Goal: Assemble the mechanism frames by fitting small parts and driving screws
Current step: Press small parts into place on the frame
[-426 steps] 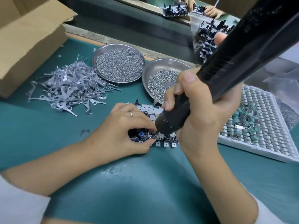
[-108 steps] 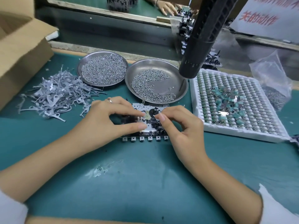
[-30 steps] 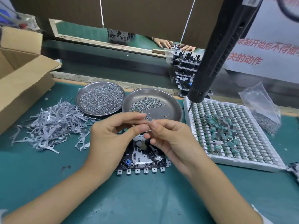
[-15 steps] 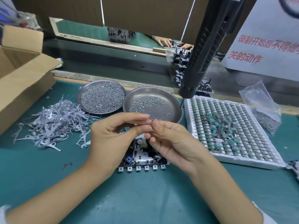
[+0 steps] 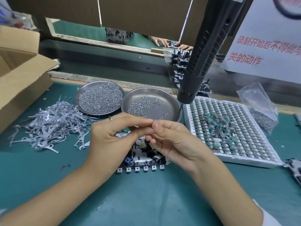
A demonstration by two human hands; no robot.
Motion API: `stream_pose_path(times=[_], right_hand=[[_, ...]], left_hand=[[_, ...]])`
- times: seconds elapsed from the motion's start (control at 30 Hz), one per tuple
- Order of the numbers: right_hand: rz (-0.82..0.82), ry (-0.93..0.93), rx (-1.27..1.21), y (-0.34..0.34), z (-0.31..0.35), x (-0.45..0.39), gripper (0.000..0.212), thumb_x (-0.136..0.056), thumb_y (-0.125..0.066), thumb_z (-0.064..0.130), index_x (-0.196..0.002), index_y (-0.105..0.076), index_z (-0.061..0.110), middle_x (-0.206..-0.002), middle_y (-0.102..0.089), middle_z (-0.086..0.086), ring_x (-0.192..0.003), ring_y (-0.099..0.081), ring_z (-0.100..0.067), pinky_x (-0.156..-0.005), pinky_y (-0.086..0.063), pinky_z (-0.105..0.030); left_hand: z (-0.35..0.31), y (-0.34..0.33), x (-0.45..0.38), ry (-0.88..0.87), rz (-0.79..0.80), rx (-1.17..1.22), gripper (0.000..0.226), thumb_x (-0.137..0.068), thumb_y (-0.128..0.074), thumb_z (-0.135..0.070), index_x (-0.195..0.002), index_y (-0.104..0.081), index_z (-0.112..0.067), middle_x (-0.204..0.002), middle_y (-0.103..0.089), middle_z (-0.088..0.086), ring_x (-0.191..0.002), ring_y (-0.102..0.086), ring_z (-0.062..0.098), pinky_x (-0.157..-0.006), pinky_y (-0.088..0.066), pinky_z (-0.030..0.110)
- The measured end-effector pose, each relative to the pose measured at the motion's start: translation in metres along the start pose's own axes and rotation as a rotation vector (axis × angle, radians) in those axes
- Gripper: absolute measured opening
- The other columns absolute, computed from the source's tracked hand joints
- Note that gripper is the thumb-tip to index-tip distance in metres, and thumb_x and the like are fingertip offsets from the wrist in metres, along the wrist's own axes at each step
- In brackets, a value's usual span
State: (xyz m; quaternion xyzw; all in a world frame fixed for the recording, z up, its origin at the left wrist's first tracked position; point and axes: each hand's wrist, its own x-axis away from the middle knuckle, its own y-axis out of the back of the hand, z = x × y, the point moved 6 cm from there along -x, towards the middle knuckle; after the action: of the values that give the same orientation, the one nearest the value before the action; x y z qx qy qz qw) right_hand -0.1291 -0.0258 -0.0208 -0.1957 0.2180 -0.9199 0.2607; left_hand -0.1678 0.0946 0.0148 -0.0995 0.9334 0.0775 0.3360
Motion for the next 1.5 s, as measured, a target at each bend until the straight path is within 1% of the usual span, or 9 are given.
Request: stream_pose_path(times=[0.13,0.23,0.4,0.6,0.83,0.97,1.1,1.2,1.5], right_hand=[[0.013,-0.047,0.062,0.002,0.002,0.003,0.019,-0.064,-0.069,0.018,-0.078,-0.065,0.005,-0.070,-0.068,-0.006,-0.057,-0.064,-0.011,-0.052,-0.051,-0.014],[0.000,-0.018,0.349,0.009,0.028,0.014,0.015,-0.063,-0.072,0.023,-0.072,-0.070,0.011,-0.069,-0.067,-0.005,-0.056,-0.064,-0.013,-0.050,-0.049,-0.016],[-0.467,0.182,1.205,0.064,0.099,0.051,0.010,-0.080,-0.075,0.011,-0.073,-0.071,0.016,-0.054,-0.064,0.009,-0.044,-0.052,0.003,-0.043,-0.037,-0.008],[-0.523,-0.080,1.488,0.101,0.104,0.064,0.019,-0.070,-0.084,0.009,-0.074,-0.070,0.021,-0.073,-0.069,0.004,-0.063,-0.061,-0.009,-0.064,-0.047,-0.022],[-0.539,-0.134,1.438,0.107,0.099,0.060,0.021,-0.075,-0.077,-0.004,-0.080,-0.064,0.013,-0.070,-0.070,-0.005,-0.057,-0.064,-0.006,-0.059,-0.046,-0.021],[-0.516,-0.139,1.438,0.106,0.099,0.062,0.023,-0.071,-0.079,-0.004,-0.080,-0.066,0.012,-0.074,-0.070,-0.006,-0.073,-0.068,-0.021,-0.079,-0.055,-0.038],[-0.557,0.016,1.432,0.098,0.111,0.070,0.019,-0.071,-0.083,0.010,-0.076,-0.071,0.024,-0.071,-0.072,0.007,-0.068,-0.066,-0.008,-0.072,-0.053,-0.023],[-0.493,0.185,1.193,0.074,0.102,0.065,0.013,-0.073,-0.081,0.013,-0.070,-0.074,0.024,-0.065,-0.072,0.008,-0.059,-0.064,-0.002,-0.055,-0.048,-0.010],[-0.163,0.250,0.544,0.015,0.009,0.018,0.012,-0.082,-0.066,-0.007,-0.080,-0.065,0.005,-0.072,-0.072,-0.007,-0.068,-0.071,-0.014,-0.059,-0.053,-0.018]], left_hand=[[0.002,-0.005,0.000,0.023,0.054,-0.020,0.026,-0.073,-0.072,-0.018,-0.098,-0.068,-0.017,-0.083,-0.072,-0.003,-0.079,-0.068,0.009,-0.076,-0.052,0.021],[0.008,-0.007,0.000,0.106,0.065,0.012,0.019,-0.077,-0.069,-0.015,-0.095,-0.072,-0.020,-0.083,-0.070,-0.008,-0.080,-0.064,0.002,-0.073,-0.047,0.012],[0.027,0.003,0.001,0.325,-0.073,0.152,0.017,-0.077,-0.065,-0.023,-0.092,-0.073,-0.023,-0.084,-0.074,-0.008,-0.080,-0.069,0.005,-0.072,-0.050,0.011],[0.033,0.000,0.003,0.359,-0.079,0.143,0.014,-0.080,-0.062,-0.021,-0.092,-0.069,-0.020,-0.085,-0.074,-0.006,-0.081,-0.070,0.009,-0.071,-0.051,0.013],[0.032,-0.001,0.005,0.356,-0.055,0.134,0.014,-0.079,-0.063,-0.025,-0.092,-0.069,-0.023,-0.083,-0.073,-0.003,-0.080,-0.069,0.010,-0.073,-0.052,0.014],[0.031,0.000,0.008,0.376,-0.069,0.163,0.014,-0.076,-0.066,-0.026,-0.089,-0.070,-0.024,-0.082,-0.073,-0.003,-0.078,-0.069,0.010,-0.073,-0.052,0.014],[0.029,0.001,0.013,0.411,-0.079,0.175,0.012,-0.074,-0.068,-0.023,-0.084,-0.074,-0.025,-0.081,-0.074,-0.001,-0.078,-0.070,0.011,-0.072,-0.051,0.013],[0.028,0.004,0.022,0.451,-0.056,0.147,0.019,-0.070,-0.071,-0.023,-0.089,-0.075,-0.025,-0.085,-0.075,-0.004,-0.079,-0.070,0.008,-0.071,-0.050,0.011],[0.029,0.014,0.029,0.415,-0.004,0.048,0.021,-0.070,-0.069,-0.030,-0.087,-0.075,-0.040,-0.085,-0.072,-0.002,-0.080,-0.068,0.010,-0.077,-0.050,0.015]])
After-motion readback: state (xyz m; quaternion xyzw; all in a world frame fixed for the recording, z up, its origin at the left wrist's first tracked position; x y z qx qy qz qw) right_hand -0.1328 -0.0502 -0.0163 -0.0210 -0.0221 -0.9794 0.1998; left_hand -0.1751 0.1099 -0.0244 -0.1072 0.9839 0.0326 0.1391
